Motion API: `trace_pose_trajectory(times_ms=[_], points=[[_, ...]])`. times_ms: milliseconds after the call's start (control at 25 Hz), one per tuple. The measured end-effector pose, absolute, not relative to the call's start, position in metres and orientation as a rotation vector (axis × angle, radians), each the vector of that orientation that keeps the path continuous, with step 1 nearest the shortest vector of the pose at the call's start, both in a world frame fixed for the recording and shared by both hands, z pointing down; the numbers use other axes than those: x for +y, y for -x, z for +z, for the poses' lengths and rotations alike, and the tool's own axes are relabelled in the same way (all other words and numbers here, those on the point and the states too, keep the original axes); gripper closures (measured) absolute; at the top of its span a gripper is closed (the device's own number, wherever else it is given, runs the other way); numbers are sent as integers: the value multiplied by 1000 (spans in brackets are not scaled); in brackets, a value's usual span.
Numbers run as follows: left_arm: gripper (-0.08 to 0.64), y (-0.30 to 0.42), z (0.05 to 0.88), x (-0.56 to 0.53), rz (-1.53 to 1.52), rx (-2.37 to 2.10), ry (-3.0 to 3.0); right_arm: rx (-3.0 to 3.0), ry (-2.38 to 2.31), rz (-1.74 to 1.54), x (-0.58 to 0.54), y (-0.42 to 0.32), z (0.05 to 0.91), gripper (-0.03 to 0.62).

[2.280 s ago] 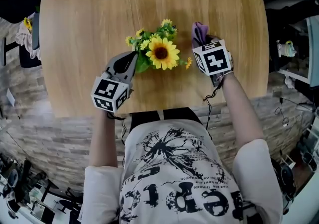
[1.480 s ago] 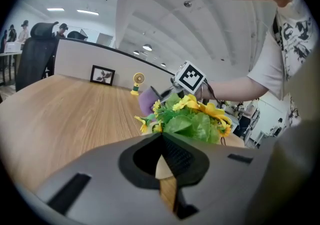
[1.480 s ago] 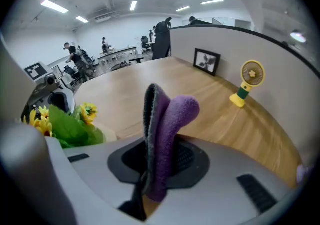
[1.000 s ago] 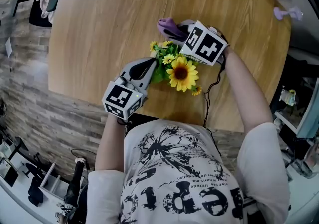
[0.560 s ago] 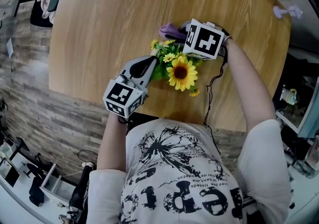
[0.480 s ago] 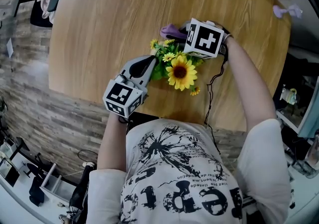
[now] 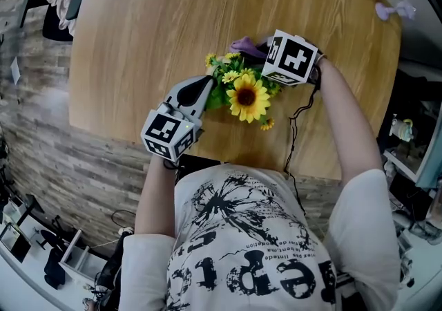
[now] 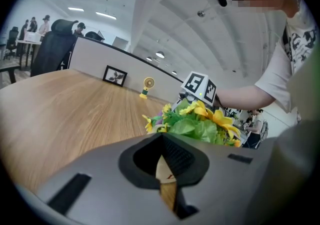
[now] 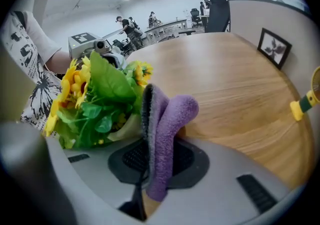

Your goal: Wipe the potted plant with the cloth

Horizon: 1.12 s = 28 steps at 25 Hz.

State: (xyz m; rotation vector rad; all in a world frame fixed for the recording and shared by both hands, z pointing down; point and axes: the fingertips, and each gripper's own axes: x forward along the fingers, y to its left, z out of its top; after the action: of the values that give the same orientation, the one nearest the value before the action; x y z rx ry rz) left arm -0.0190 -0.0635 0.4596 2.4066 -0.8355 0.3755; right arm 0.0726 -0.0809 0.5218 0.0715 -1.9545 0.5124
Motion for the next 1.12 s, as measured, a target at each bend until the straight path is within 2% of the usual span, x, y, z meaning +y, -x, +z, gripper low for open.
trace_pose_trajectory(times_ms=[680,1120], points=[[557,18,460,-64,390,-836,-2430,-1889,-75,517,-28,-108,522,523],[557,15,460,-62,498,-818,-2539,-1980,-649,536,-84,-140,491,522]])
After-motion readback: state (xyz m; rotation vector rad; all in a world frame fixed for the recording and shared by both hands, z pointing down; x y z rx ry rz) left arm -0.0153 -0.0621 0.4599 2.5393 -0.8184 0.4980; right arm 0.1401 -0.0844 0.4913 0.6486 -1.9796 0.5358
